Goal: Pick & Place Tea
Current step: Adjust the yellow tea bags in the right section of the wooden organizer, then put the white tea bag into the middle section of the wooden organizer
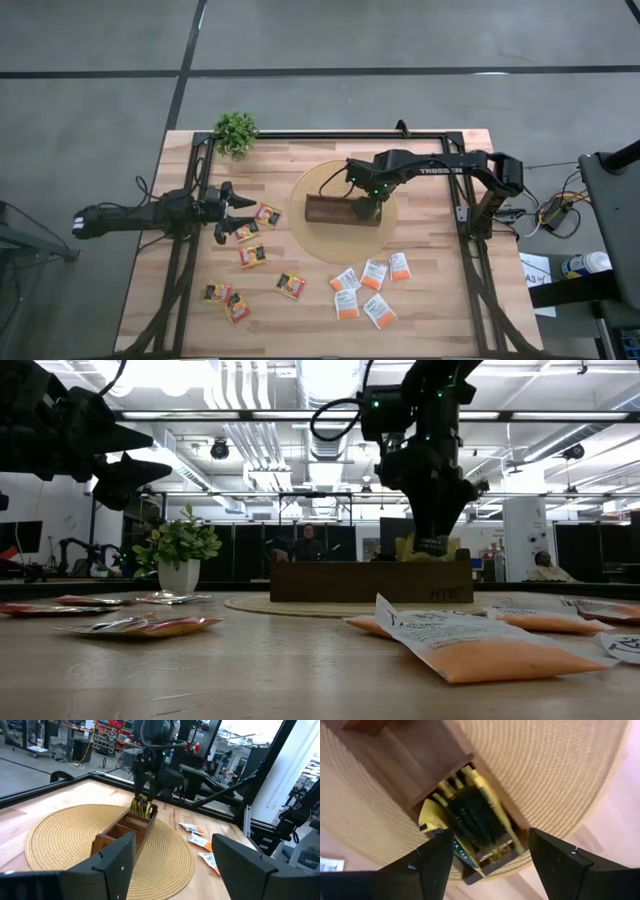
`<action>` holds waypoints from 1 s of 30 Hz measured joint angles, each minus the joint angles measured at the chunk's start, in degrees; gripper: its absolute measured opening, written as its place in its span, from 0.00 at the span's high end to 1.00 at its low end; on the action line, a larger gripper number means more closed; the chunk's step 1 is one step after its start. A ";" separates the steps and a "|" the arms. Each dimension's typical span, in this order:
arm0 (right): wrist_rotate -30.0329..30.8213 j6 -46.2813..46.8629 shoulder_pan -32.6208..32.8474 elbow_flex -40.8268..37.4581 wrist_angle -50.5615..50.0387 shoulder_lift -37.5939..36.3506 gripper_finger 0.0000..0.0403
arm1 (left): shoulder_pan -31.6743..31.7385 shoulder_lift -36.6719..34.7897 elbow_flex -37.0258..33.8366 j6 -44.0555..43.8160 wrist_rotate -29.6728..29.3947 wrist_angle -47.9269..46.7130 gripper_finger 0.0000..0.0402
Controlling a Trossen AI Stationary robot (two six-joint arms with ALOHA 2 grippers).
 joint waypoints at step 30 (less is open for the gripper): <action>-0.63 -4.31 19.66 -15.90 17.30 -28.10 0.38 | -0.01 0.00 -0.02 0.00 0.00 -0.03 0.36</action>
